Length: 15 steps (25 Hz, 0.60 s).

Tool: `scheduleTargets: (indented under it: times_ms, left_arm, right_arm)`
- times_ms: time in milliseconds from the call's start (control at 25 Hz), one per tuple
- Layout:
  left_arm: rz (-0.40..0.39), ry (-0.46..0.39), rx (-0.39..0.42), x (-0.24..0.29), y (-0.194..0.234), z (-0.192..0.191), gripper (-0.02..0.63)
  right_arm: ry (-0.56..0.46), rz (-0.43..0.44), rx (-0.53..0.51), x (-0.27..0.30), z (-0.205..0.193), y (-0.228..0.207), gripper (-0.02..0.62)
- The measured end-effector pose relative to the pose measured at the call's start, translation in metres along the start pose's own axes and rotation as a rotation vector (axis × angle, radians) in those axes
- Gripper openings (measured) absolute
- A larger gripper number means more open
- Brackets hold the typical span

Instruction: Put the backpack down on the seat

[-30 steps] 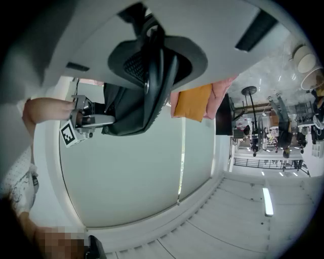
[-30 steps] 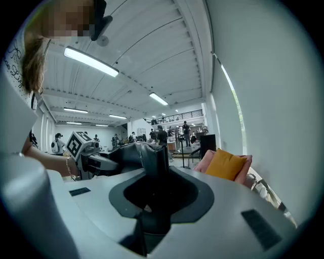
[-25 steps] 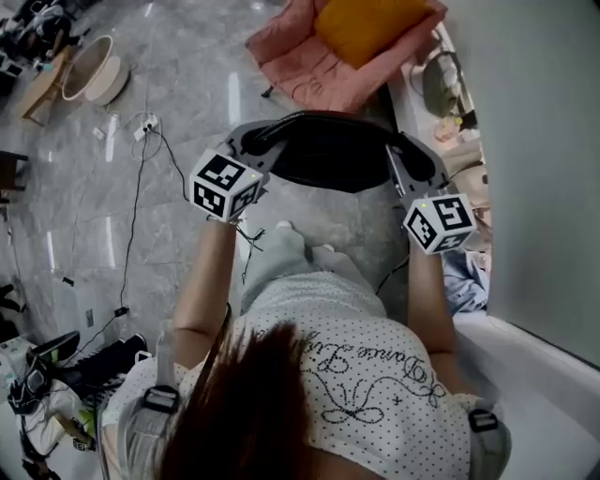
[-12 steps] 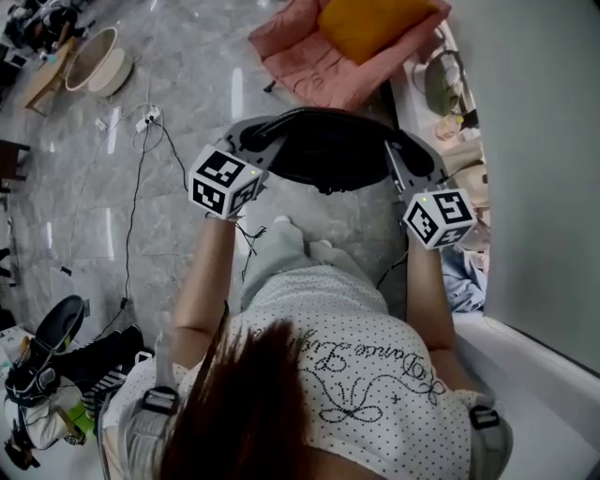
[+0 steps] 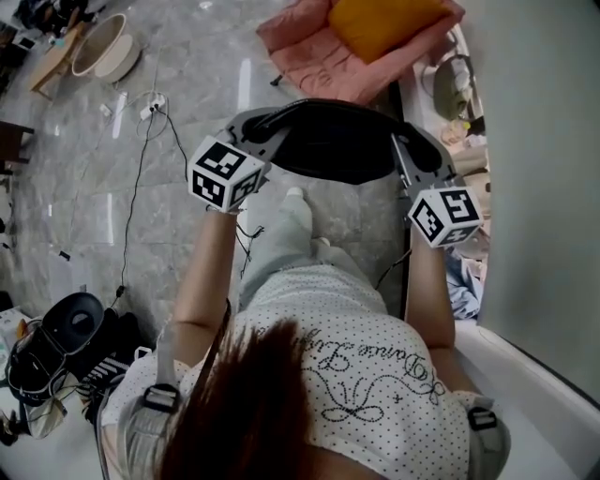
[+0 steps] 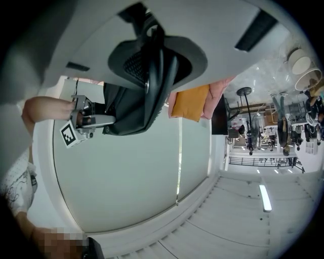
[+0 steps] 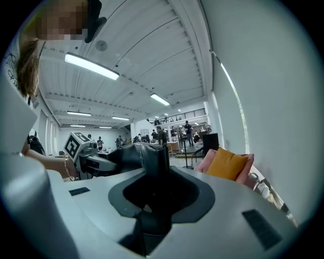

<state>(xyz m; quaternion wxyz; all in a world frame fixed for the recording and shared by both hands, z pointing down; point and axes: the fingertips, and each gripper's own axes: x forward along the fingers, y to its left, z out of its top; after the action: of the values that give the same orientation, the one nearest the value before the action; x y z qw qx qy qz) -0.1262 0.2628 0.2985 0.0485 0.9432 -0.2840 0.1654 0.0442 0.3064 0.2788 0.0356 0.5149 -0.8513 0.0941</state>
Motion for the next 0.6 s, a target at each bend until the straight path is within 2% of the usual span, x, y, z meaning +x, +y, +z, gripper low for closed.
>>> scheduleTargets:
  times_ms: [320,600]
  left_arm:
    - [-0.025,-0.001,-0.001,0.039,0.046,0.004,0.048]
    - [-0.053,-0.012,-0.006,0.081,0.153,0.025,0.046]
  right_arm:
    - [0.006,-0.026,0.003,0.048,0.004,-0.031,0.104]
    - [0.014,-0.055,0.0,0.153,0.032,-0.063,0.104]
